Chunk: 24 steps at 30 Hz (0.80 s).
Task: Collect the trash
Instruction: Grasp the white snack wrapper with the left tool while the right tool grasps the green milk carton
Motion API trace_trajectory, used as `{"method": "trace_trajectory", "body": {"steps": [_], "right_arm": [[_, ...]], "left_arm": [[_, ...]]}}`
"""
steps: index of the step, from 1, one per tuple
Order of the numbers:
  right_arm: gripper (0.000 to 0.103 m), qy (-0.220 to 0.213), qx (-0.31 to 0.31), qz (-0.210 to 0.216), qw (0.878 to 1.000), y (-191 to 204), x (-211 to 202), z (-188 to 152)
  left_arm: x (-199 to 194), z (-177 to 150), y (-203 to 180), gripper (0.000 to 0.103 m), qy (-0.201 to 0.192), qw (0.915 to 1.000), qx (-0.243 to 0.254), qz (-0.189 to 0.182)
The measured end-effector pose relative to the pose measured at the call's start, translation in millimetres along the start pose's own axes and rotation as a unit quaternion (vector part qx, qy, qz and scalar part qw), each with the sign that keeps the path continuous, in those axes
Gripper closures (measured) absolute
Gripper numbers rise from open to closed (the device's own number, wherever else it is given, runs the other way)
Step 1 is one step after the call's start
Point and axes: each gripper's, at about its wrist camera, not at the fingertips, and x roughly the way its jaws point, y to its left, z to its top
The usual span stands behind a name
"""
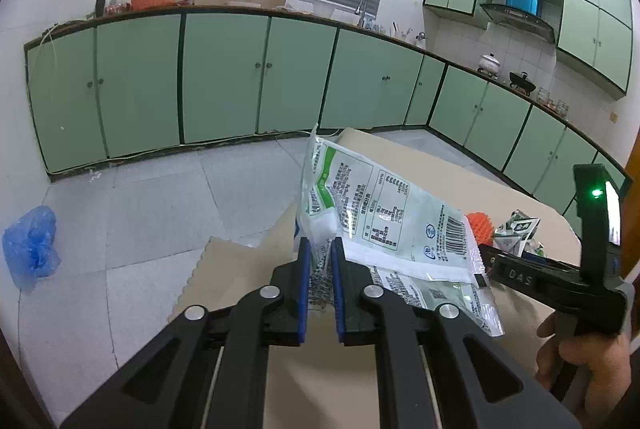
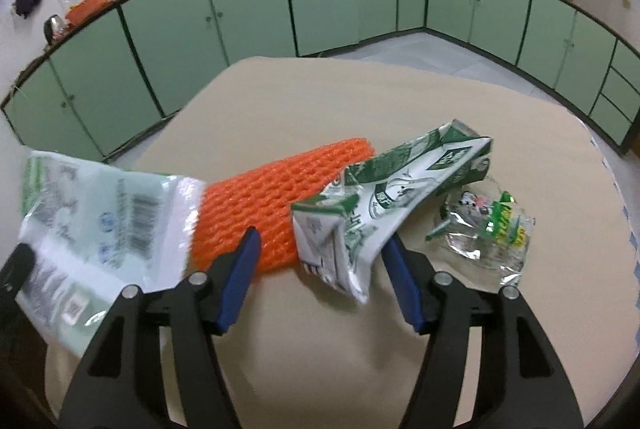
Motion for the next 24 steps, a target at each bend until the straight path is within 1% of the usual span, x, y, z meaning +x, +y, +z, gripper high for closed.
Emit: {"method": "trace_trajectory", "body": {"steps": [1,4,7,14,19,24], "right_arm": [[0.072,0.005,0.004,0.004,1.000,-2,3,-1],[0.073,-0.006,0.001,0.007,1.000,-6,-6,-6],[0.074,-0.013,-0.004,0.010,1.000,-11,-19,-11],[0.074,-0.030,0.007,0.019,0.999,-35,-59,-16],[0.074,-0.039,0.011,0.023,0.999,-48,-83,-18],[0.074,-0.049,0.017,0.028,0.998,-64,-112,-27]], "left_arm": [[1,0,1,0.093,0.001,1.0000,0.000,-0.002],[2,-1,1,0.093,0.002,1.0000,0.001,-0.008],[3,0,-4,0.093,0.002,0.9999,0.005,-0.011],[-4,4,-19,0.093,-0.002,0.9996,0.021,-0.018],[-15,5,-35,0.093,-0.006,0.9992,0.031,-0.024],[-25,4,-48,0.093,-0.007,0.9988,0.040,-0.027]]}}
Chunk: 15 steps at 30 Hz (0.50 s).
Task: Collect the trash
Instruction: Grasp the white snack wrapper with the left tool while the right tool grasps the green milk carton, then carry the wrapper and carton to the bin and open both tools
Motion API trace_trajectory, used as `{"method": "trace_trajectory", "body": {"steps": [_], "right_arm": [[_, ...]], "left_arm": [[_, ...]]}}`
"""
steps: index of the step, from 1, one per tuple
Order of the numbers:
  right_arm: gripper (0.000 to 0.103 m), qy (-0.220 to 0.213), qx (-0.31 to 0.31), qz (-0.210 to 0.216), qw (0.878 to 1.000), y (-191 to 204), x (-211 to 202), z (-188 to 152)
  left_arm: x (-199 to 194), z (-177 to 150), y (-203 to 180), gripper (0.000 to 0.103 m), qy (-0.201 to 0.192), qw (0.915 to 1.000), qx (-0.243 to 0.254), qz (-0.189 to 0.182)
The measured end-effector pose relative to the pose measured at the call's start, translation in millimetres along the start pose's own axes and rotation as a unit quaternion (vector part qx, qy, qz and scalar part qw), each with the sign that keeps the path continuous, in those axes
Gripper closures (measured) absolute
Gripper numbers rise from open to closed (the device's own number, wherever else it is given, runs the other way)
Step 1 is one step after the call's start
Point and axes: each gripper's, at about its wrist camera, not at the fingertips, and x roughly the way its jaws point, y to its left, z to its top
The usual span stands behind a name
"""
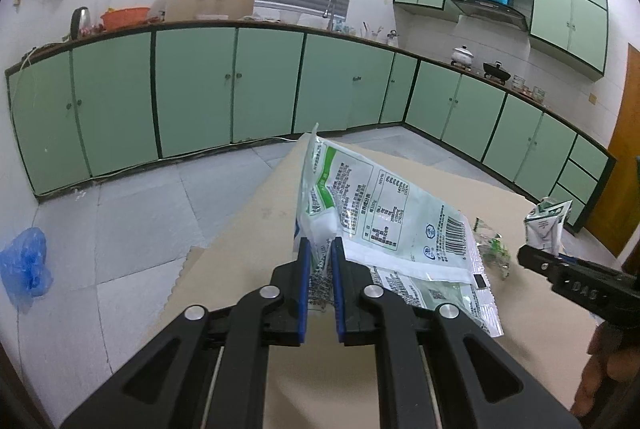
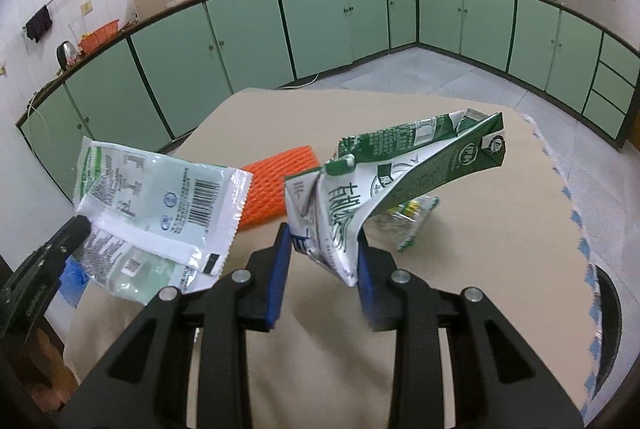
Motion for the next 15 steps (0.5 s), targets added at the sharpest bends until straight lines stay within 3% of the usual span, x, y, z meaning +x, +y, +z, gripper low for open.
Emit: {"method": "trace_trajectory", "body": {"steps": [9,15], "right_arm": [[0.074,-0.023,0.000,-0.002,1.000,-22,-61,-15],[0.074,-0.035,-0.004,-0.028,0.999,-67,-103,-33]], "left_arm": [[-16,7,-25,0.093,-0.001,0.9998,0.017,-0.014],[-31,-2,-77,0.093,0.003,0.9974,0.054,-0.049]]}}
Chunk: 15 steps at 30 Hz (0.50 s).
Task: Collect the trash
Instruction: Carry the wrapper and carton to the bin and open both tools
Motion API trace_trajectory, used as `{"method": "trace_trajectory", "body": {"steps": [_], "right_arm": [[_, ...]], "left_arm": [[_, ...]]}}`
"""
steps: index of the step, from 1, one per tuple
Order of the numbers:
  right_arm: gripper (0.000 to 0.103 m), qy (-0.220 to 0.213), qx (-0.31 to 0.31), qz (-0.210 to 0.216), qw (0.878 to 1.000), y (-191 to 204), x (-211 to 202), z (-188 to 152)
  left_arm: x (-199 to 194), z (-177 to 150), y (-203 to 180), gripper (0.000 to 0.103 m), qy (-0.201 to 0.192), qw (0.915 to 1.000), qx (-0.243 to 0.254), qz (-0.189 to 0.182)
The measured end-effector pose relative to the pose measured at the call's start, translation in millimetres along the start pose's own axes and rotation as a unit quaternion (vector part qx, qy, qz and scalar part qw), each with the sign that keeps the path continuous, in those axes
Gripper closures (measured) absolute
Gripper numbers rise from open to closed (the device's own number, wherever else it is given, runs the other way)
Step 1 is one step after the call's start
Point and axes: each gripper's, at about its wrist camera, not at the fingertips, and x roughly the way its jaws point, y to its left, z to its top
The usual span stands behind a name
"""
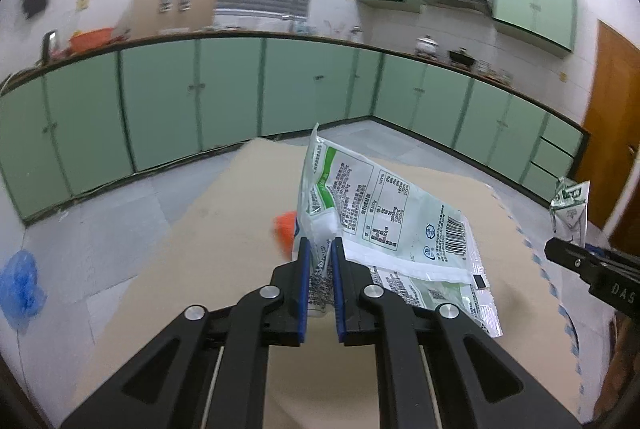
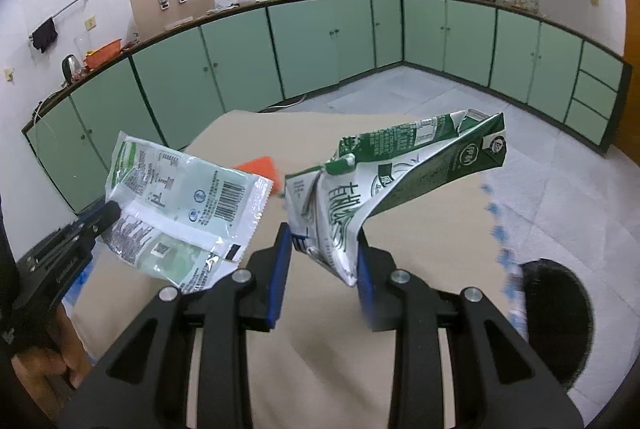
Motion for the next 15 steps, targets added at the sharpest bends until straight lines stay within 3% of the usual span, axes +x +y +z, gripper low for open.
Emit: {"method": "trace_trajectory", "body": {"steps": [7,15], "right_arm": [[0.074,0.004,0.032,-0.059,0.998,-111,-38,-36],[0.074,0.033,0.109,-0.108,0.988,-242,-44,-89]], "left_arm": [[8,-5,-96,0.093,0.021,0.9963,0.045,-0.070],[52,-25,-245,0.092,0.079,0.9762,0.109,-0.170]]}}
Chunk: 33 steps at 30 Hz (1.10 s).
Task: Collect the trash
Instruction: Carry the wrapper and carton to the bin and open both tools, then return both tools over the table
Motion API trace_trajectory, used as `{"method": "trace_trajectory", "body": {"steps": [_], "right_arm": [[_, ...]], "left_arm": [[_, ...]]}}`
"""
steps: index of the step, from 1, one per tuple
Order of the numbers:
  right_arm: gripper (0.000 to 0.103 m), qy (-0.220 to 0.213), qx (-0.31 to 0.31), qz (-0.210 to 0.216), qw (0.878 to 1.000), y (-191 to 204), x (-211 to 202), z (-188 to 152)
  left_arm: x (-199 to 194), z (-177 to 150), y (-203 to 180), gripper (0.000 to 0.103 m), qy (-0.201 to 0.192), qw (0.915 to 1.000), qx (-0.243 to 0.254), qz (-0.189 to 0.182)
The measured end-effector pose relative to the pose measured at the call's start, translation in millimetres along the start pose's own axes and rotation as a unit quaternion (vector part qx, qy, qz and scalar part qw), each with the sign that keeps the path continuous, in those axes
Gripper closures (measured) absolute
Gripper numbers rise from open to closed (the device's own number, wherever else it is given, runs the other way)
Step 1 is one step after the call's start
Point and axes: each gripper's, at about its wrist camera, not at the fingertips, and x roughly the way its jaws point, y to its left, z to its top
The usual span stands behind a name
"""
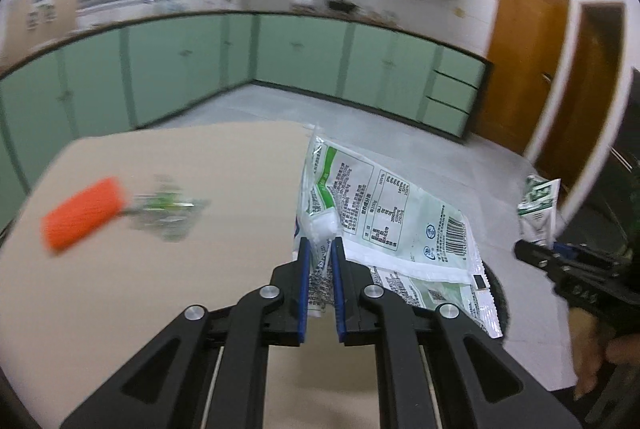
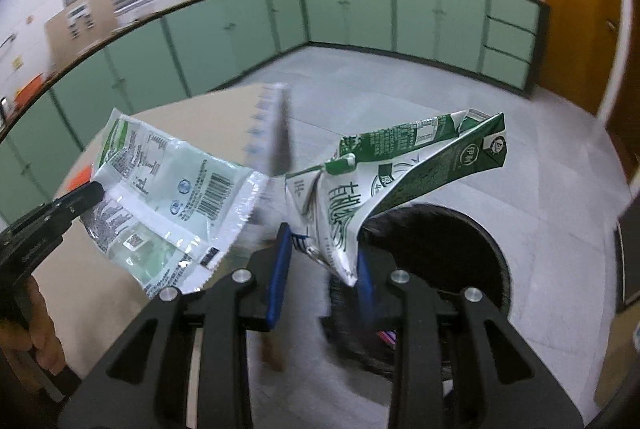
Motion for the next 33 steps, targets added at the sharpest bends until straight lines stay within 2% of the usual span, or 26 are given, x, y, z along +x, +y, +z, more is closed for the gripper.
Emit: {"method": "trace_trajectory", "body": {"steps": [3,7,12,15,16,18,23,27,29,31,33], "right_arm": [[0.074,0.015,0.024,-0.012,1.000,-41,16,-9],[0.075,0.037,0.051,-0.023,0.998,-85,44,-21],[0.074,0.062,0.073,-0.024,0.995,-115,76,-32],[0.070,0.088,0.085,-0.027,0.992,-128,92,-39],[0.063,0.092,0.090,-0.033,0.991,-129,94,-38],[0.060,0.091,0.101,-0.029,0.990,-134,93,-38],[0.056,0.064,0.107,-0.038,0.991,-144,76,-36],[0.056,0.057,0.115,-0.036,0.991,-145,63,-36],[0.056,0.051,0.104,-0.033,0.993,-138,55,-30],[0.056,0.042,0.085,-0.022,0.995,-122,43,-23],[0.056,0.035,0.063,-0.008,0.997,-101,34,-14]], "left_arm": [[37,0,-47,0.092,0.023,0.9989,0.036,-0.018],[80,0,-92,0.092,0.050,0.9959,0.071,-0.027],[131,-2,-136,0.091,0.082,0.9898,0.115,-0.019],[167,-5,-159,0.086,0.124,0.9817,0.144,-0.008],[174,-4,-165,0.079,0.133,0.9804,0.145,-0.011],[182,-1,-177,0.078,0.128,0.9804,0.149,-0.006],[184,-5,-185,0.078,0.127,0.9785,0.161,-0.017],[161,3,-166,0.077,0.107,0.9851,0.134,-0.020],[136,5,-148,0.070,0.088,0.9888,0.120,-0.016],[120,12,-133,0.057,0.067,0.9920,0.106,-0.006],[90,15,-99,0.057,0.045,0.9954,0.084,0.012]]}}
